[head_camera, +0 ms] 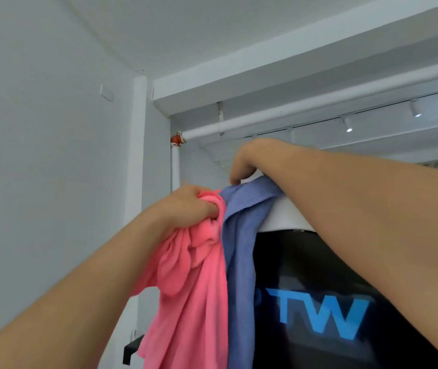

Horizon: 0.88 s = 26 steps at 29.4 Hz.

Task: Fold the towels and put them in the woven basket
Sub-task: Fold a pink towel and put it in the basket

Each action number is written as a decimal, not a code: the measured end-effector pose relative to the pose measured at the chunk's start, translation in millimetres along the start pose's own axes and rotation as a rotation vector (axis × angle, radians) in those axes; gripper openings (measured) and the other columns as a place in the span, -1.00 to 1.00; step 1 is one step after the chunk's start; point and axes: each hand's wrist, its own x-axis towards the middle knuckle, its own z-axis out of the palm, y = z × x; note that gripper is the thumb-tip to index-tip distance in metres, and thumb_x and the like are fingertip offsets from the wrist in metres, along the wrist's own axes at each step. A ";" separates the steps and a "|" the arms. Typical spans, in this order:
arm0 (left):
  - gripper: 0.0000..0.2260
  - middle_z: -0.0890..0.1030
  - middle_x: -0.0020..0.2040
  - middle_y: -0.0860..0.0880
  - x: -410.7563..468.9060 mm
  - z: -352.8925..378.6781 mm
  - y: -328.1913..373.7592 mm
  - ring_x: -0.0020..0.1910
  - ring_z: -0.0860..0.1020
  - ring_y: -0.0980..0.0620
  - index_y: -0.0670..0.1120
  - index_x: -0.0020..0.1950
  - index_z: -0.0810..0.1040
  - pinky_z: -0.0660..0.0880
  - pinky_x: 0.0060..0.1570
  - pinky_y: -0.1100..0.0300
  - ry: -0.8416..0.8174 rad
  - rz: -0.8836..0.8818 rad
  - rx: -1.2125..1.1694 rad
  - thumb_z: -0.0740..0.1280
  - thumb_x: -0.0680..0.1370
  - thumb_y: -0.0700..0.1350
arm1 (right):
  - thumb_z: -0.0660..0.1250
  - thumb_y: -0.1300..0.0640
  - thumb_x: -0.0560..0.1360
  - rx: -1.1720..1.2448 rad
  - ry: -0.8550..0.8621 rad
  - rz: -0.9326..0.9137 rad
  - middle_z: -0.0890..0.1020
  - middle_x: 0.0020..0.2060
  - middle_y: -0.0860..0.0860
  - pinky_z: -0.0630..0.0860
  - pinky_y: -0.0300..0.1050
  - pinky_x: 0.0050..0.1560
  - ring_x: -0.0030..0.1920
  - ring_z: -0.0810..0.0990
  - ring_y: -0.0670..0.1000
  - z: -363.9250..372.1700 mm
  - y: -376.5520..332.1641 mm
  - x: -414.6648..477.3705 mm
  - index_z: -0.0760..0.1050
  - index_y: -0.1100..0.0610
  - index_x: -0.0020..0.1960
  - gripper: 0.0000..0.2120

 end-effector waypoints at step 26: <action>-0.88 0.64 -0.20 -0.06 -211.6 -165.8 -178.4 -0.29 0.55 0.08 -0.11 -0.07 0.60 0.49 -0.24 0.16 0.056 -0.253 -0.051 0.40 0.52 -0.07 | 0.39 0.23 0.46 1.624 -0.159 -0.587 0.66 -0.19 0.15 0.53 -0.06 -0.17 -0.22 0.60 0.04 115.4 -262.4 -111.8 0.56 0.16 0.01 -0.87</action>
